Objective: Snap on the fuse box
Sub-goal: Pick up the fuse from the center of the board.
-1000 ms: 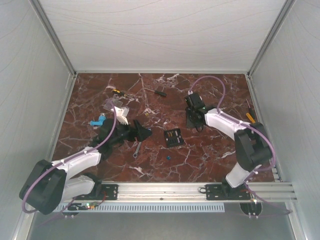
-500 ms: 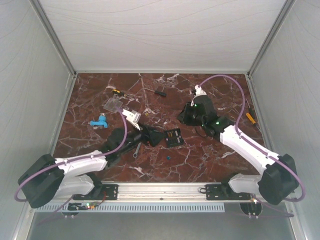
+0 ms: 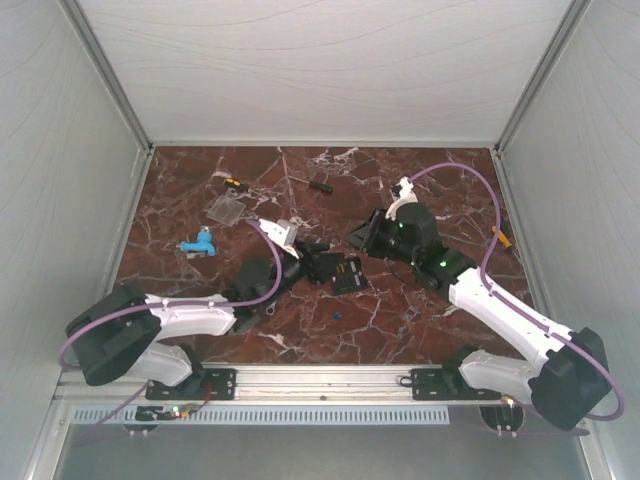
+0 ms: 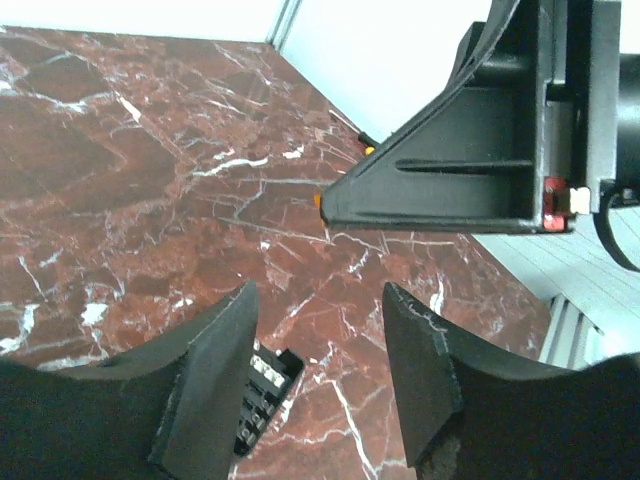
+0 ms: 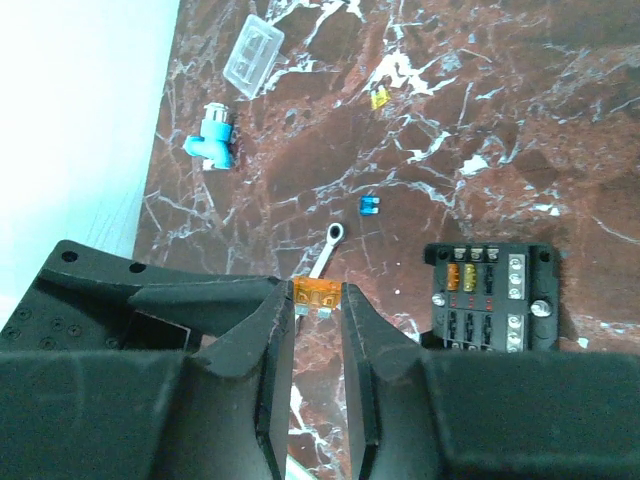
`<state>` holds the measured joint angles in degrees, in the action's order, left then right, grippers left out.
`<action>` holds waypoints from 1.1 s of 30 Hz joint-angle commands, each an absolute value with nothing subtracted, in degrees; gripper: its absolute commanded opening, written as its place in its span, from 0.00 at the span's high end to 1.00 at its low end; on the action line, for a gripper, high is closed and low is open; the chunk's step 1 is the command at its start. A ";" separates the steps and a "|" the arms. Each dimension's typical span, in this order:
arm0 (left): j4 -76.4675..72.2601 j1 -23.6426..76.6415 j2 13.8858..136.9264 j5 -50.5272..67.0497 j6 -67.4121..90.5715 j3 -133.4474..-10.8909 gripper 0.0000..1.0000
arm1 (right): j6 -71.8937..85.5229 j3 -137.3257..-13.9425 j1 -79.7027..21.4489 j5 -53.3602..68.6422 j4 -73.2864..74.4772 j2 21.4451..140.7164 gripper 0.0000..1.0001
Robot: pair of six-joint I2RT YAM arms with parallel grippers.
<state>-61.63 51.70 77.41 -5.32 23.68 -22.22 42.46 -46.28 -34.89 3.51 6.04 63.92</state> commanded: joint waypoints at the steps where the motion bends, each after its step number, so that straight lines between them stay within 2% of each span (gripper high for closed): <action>1: -69.43 52.35 80.11 -7.15 20.47 -26.54 0.48 | 45.80 -45.56 -35.51 5.07 1.79 62.32 0.84; 25: -73.16 52.61 83.68 -8.99 19.28 -27.87 1.00 | 50.14 -42.67 -37.37 8.05 -1.88 62.80 0.84; 33: -74.53 52.57 83.12 -9.24 18.74 -26.72 1.00 | 49.77 -42.59 -37.45 10.31 -3.50 63.82 0.77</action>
